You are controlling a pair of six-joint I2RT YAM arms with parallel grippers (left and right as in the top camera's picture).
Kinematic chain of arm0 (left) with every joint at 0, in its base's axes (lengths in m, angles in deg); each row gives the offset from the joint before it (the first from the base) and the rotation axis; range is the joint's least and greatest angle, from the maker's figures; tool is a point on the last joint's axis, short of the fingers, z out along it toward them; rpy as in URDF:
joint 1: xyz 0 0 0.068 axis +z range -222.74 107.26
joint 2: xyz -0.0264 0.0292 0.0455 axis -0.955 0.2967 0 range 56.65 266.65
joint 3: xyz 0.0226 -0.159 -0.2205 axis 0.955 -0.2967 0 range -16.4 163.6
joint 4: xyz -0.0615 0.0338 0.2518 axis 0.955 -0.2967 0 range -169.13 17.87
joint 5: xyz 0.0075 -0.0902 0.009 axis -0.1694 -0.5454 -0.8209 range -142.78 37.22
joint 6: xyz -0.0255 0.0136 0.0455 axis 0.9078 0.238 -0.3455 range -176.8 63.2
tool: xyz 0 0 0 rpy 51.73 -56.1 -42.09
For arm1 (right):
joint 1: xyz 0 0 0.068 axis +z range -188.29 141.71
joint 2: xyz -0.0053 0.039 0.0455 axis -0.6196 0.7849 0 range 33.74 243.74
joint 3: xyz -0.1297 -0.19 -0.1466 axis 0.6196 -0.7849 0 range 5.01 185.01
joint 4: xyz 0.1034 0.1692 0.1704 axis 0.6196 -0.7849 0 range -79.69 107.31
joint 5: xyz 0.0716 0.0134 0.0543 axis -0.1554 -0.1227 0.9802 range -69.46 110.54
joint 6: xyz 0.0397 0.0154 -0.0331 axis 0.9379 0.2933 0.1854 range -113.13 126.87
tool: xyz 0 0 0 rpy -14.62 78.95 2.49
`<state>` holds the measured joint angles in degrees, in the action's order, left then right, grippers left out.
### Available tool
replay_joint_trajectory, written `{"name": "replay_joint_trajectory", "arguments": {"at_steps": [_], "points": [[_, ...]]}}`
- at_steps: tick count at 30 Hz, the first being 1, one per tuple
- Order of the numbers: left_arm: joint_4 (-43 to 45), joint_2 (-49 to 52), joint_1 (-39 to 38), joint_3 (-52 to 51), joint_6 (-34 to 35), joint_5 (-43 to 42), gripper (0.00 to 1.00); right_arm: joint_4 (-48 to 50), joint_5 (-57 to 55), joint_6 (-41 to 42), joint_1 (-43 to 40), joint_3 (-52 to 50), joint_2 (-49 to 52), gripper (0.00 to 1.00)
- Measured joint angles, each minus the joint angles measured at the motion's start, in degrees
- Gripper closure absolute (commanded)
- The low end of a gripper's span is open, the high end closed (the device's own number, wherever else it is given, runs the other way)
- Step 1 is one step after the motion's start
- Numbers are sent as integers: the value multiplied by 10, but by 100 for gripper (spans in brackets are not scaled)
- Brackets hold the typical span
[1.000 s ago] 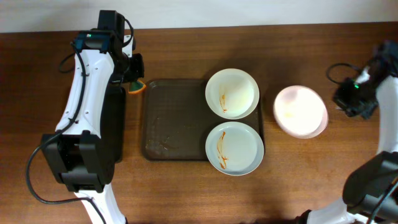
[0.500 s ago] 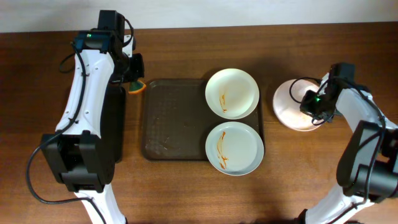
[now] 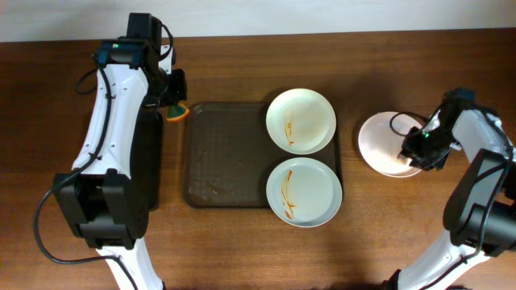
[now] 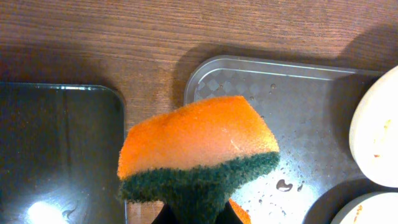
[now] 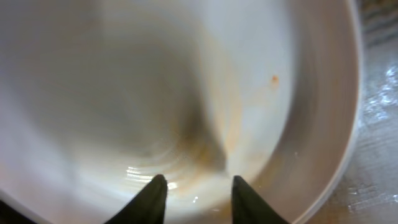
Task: Clean dirty plates on tray and stack at the side
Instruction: 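Set the plate down right of the tray and release it, then grasp the lower white plate rim with the right gripper and pull it left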
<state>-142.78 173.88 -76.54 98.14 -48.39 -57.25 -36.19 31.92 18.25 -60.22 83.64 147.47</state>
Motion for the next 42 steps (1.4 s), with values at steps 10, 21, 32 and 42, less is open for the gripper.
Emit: {"name": "replay_joint_trajectory", "arguments": {"at_steps": [10,21,32,42], "points": [[-26,0,0,0,-21,0,100,-263,55,-27,195,122,-152,63],[-24,0,0,0,-31,0,100,-96,-7,26,308,-129,-153,69],[-24,0,0,0,-31,0,100,-7,-10,71,346,-197,-153,96],[-24,0,0,0,-31,0,100,219,14,250,528,-179,-154,96]]}}
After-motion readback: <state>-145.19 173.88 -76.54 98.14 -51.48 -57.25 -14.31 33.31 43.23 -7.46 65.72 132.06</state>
